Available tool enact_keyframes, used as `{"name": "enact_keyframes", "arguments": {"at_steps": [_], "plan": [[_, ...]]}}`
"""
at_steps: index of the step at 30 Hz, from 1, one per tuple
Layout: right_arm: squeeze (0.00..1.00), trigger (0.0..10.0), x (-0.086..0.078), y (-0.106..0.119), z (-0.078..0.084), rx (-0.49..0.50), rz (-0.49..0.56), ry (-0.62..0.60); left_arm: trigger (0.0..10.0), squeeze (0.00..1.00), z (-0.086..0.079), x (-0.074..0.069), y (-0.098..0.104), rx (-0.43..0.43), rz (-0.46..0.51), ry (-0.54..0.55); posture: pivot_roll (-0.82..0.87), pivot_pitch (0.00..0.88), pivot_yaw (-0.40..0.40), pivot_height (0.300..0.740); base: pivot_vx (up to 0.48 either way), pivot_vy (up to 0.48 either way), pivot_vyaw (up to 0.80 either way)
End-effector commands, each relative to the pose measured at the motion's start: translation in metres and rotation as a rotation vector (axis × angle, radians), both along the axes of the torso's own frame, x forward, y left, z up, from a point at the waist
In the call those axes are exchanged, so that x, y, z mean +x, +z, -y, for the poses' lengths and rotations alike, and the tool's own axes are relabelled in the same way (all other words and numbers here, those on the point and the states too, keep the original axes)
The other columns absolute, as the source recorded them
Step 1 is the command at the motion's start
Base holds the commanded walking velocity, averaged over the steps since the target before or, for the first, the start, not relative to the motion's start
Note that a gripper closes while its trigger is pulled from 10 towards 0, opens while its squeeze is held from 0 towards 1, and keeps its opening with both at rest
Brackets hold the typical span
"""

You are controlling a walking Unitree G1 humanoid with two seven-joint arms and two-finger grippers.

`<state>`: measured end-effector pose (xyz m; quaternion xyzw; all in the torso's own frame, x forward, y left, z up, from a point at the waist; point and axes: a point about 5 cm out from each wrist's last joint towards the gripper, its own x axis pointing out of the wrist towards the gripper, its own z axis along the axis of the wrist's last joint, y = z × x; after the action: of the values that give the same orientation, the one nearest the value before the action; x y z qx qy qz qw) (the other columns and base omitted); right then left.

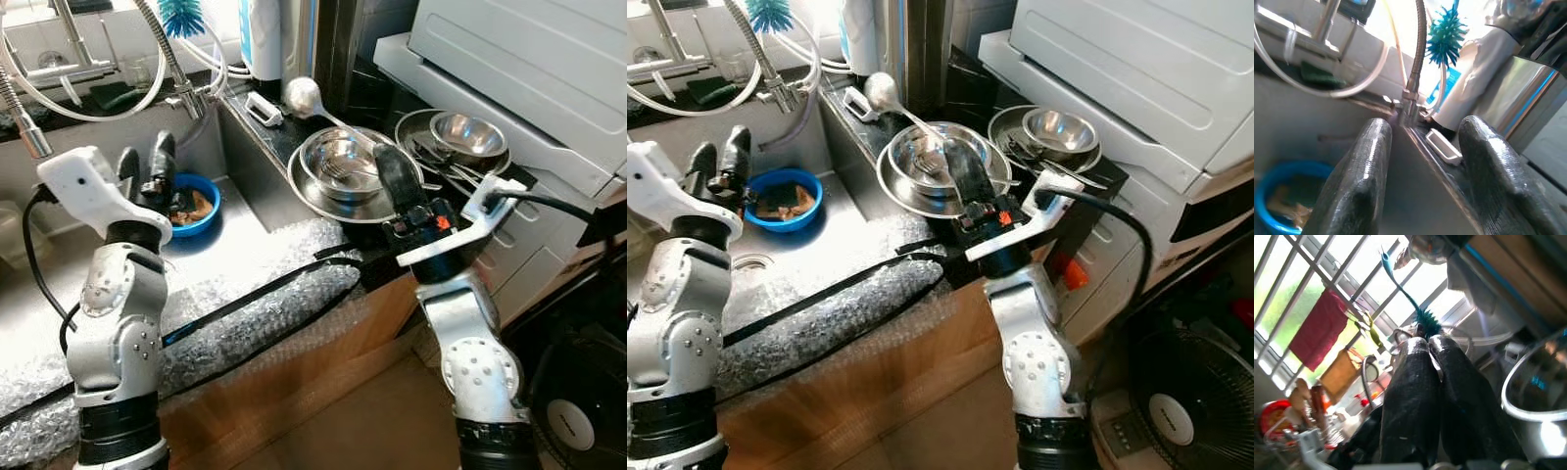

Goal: Kitchen organization

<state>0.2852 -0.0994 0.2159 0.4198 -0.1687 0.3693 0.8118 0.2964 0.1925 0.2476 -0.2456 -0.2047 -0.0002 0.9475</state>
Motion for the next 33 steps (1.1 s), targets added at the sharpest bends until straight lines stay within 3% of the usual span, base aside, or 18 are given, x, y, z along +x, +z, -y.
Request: {"name": "enact_keyframes", "arguments": {"at_steps": [1, 7, 12, 13, 14, 22, 23, 33], "plan": [[0.0, 10.0, -0.005, 0.005, 0.003, 0.035, 0.031, 0.022, 10.0, 0.0, 0.008, -0.004, 0.008, -0.033, 0.039, -0.091, 0.08, 0.115, -0.05, 0.74, 0.0, 0.0, 0.0], [0.0, 10.0, -0.011, -0.003, 0.004, 0.049, 0.028, 0.088, 10.0, 0.0, 0.026, -0.01, 0.005, -0.08, 0.061, -0.289, 0.08, 0.11, -0.049, 0.74, 0.0, 0.0, 0.0], [0.0, 10.0, -0.014, -0.009, 0.005, 0.025, 0.019, 0.097, 10.0, 0.0, 0.035, -0.014, 0.004, -0.067, 0.067, -0.379, 0.08, 0.1, -0.047, 0.74, 0.0, 0.0, 0.0], [0.0, 10.0, -0.015, -0.011, 0.007, 0.031, 0.014, 0.099, 10.0, 0.35, 0.039, -0.017, 0.004, -0.062, 0.07, -0.425, 0.08, 0.099, -0.044, 0.74, 0.0, 0.0, 0.0], [0.0, 10.0, -0.015, -0.012, 0.008, 0.04, 0.012, 0.098, 10.0, 1.0, 0.039, -0.018, 0.005, -0.06, 0.071, -0.437, 0.08, 0.097, -0.045, 0.74, 0.0, 0.0, 0.0], [0.0, 10.0, -0.018, -0.011, 0.011, 0.061, 0.031, 0.121, 10.0, 1.0, 0.051, -0.028, 0.01, -0.062, 0.107, -0.598, 0.08, 0.085, -0.038, 0.74, 0.0, 0.0, 0.0], [0.0, 10.0, -0.018, -0.01, 0.01, 0.066, 0.039, 0.126, 10.0, 0.0, 0.054, -0.03, 0.011, -0.047, 0.108, -0.621, 0.08, 0.084, -0.036, 0.74, 0.0, 0.0, 0.0], [0.0, 10.0, -0.022, -0.009, 0.006, 0.063, 0.06, 0.159, 10.0, 0.0, 0.074, -0.038, 0.006, 0.018, 0.071, -0.761, 0.09, 0.089, -0.033, 0.74, 0.0, 0.0, 0.0]]}}
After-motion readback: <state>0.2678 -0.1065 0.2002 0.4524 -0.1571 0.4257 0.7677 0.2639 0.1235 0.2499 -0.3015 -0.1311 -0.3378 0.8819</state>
